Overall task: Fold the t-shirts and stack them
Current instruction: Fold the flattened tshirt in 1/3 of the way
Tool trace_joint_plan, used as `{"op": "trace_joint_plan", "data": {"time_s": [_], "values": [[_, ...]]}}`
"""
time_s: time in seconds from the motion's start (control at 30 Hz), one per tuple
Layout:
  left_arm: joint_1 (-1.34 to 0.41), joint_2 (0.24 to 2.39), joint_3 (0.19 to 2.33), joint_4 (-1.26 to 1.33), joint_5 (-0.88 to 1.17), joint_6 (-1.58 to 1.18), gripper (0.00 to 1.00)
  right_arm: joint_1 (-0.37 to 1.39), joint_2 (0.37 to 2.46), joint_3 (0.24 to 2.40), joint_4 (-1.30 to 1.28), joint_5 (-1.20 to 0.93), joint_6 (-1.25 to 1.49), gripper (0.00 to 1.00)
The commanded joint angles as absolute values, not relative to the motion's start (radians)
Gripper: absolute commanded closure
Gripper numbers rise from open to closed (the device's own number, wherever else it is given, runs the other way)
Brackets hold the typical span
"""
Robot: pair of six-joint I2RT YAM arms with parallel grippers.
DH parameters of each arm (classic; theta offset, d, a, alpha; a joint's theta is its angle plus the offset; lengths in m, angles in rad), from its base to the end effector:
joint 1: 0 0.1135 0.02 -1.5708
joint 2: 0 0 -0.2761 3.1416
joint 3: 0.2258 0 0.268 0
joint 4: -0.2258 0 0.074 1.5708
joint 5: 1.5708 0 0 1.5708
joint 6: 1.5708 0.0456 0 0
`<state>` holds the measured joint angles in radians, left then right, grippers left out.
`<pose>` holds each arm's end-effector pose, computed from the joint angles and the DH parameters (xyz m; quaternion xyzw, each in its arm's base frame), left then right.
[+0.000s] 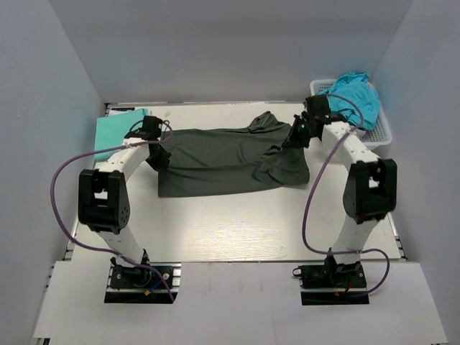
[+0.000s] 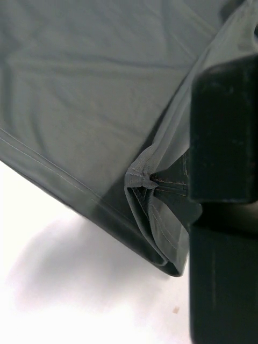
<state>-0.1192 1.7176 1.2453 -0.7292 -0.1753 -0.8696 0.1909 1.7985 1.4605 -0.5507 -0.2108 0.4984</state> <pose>0.3616 -0.0353 0.2104 -0.3738 0.9052 -0.0110 0.2018 0.4139 0.0897 0.2604 0.1088 0.9315 0.2057 0.2796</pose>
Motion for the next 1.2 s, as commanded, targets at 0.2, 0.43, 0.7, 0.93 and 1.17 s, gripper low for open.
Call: {"op": "trace_joint_plan", "data": {"time_s": [0.2,0.43,0.7,0.93,1.17], "values": [[-0.107,1.936,1.520,-0.799,-0.187,-0.767,0.19,0.161,2.179,1.970,-0.689,-0.213,0.278,0.52],[-0.107,1.892,1.552,-0.830,-0.157,-0.746,0.00,0.175,2.132,1.969,-0.711,-0.275,0.245,0.10],[-0.123,1.778,1.375,-0.739,-0.031,-0.727,0.00,0.183,1.767,1.385,-0.502,-0.229,0.253,0.10],[-0.132,1.720,1.186,-0.651,0.057,-0.727,0.00,0.179,1.683,1.152,-0.450,-0.211,0.226,0.10],[-0.132,1.747,1.074,-0.640,-0.009,-0.727,0.00,0.157,1.793,1.107,-0.293,-0.258,0.236,0.10]]}}
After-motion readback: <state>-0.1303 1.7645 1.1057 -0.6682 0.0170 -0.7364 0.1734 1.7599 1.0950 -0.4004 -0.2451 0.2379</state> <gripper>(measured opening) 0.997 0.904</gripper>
